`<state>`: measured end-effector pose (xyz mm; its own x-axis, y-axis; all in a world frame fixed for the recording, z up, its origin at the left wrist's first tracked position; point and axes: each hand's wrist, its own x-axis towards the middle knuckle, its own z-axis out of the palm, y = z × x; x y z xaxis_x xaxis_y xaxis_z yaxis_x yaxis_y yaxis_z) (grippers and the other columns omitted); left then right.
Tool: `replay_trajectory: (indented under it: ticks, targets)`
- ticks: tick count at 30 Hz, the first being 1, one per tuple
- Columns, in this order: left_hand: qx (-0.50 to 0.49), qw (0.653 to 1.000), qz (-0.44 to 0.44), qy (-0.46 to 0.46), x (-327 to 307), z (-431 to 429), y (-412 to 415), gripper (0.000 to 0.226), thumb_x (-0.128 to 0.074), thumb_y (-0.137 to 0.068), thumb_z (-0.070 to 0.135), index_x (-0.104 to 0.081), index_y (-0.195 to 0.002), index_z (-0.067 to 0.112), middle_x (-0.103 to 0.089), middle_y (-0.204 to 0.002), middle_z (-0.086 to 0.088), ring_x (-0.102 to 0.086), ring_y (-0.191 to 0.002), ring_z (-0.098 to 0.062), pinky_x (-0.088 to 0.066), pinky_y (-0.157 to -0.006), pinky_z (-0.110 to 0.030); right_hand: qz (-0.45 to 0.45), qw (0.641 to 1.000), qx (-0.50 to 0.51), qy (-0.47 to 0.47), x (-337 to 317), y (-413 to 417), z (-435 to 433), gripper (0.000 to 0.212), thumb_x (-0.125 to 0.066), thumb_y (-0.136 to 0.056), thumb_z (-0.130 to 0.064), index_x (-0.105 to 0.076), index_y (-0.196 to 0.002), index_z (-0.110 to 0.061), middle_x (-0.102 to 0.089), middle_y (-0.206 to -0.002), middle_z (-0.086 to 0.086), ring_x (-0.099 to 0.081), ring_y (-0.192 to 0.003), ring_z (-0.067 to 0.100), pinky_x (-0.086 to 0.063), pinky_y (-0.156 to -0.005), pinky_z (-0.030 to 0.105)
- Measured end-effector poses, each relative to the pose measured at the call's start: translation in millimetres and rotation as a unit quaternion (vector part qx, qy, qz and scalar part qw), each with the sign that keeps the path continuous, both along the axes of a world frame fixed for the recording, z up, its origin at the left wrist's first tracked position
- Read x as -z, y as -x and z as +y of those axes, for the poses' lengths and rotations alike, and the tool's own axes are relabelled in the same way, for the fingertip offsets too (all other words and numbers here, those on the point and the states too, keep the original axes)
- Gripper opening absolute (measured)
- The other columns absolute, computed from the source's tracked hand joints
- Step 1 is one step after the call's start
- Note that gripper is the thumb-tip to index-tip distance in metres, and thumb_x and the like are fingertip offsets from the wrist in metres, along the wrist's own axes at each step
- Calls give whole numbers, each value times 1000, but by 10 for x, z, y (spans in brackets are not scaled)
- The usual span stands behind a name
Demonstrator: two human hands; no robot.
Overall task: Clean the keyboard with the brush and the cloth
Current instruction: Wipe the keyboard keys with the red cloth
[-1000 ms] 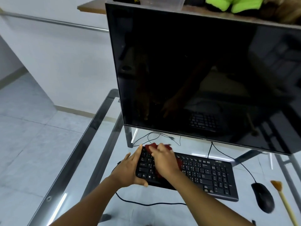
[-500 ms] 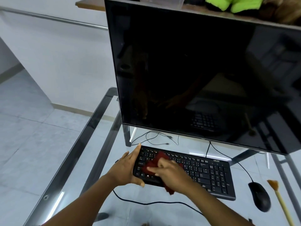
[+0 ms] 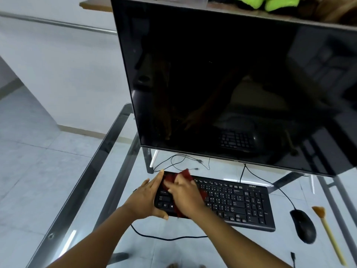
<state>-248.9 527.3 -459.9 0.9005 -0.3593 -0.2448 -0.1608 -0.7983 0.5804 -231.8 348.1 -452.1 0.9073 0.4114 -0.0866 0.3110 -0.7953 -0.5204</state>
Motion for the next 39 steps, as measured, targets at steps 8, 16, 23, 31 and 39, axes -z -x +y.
replay_trajectory:
  ticks: [8,16,23,31,39]
  targets:
    - [11,1000,-5,9,56,22,-27,145,-72,-49,79,17,-150,25,-22,-156,12,-25,-142,-10,-3,-118,-29,-41,990,-114,70,51,371,-1070,42,-62,-91,-27,-54,-126,-46,-44,-88,-10,-38,-78,7,-36,-79,29]
    - [27,999,-45,0,150,13,-58,147,-62,-46,89,15,-151,20,-14,-159,10,-19,-144,-7,-3,-118,-30,-61,990,-124,13,109,537,-498,40,-65,-84,-29,-58,-121,-44,-42,-80,-8,-48,-71,11,-44,-72,33]
    - [29,999,-32,-29,189,26,-63,146,-59,-46,90,20,-149,24,-9,-160,11,-16,-145,-7,-5,-121,-37,-9,997,-57,46,158,570,-1214,41,-59,-91,-35,-52,-126,-53,-42,-88,-13,-45,-79,9,-41,-75,27]
    - [31,998,-32,-32,216,37,-74,148,-60,-43,90,20,-149,25,-3,-161,10,-11,-146,-7,-8,-121,-40,-10,999,-44,-7,89,564,-698,36,-63,-88,-27,-62,-122,-40,-47,-88,-7,-45,-80,6,-36,-78,31]
    - [50,997,-47,-36,209,54,-65,145,-61,-48,87,22,-148,23,-1,-161,5,-9,-146,-7,0,-120,-30,5,994,-108,3,-13,367,27,33,-43,-89,-36,-63,-115,-31,-42,-88,-8,-48,-85,17,-39,-74,33]
